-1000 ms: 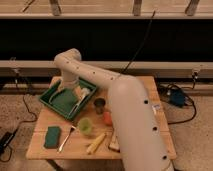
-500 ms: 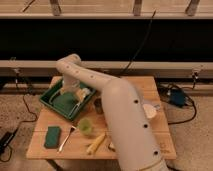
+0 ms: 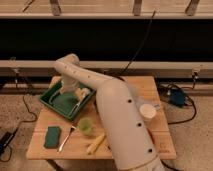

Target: Place brush in plastic cup

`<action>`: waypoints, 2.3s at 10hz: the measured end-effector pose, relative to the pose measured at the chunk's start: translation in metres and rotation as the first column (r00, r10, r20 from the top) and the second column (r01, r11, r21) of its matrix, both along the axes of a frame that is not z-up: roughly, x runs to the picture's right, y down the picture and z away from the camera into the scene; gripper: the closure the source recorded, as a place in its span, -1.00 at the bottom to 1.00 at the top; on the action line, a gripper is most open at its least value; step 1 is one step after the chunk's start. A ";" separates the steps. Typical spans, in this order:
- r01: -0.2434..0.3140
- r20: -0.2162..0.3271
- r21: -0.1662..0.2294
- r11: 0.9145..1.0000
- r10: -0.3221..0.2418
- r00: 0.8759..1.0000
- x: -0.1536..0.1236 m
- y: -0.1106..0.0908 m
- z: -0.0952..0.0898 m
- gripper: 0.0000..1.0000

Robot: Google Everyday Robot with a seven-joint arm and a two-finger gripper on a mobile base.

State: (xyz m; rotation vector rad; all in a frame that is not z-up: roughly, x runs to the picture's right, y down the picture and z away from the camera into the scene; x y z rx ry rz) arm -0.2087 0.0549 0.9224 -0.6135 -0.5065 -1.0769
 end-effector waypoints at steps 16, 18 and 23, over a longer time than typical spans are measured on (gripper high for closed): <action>0.028 -0.074 0.045 0.999 -0.025 0.997 0.059 -0.009 0.042 0.89; 0.026 -0.070 0.042 0.999 -0.023 0.997 0.060 -0.007 0.038 1.00; -0.004 -0.016 0.061 0.998 0.005 1.000 0.053 -0.028 0.005 1.00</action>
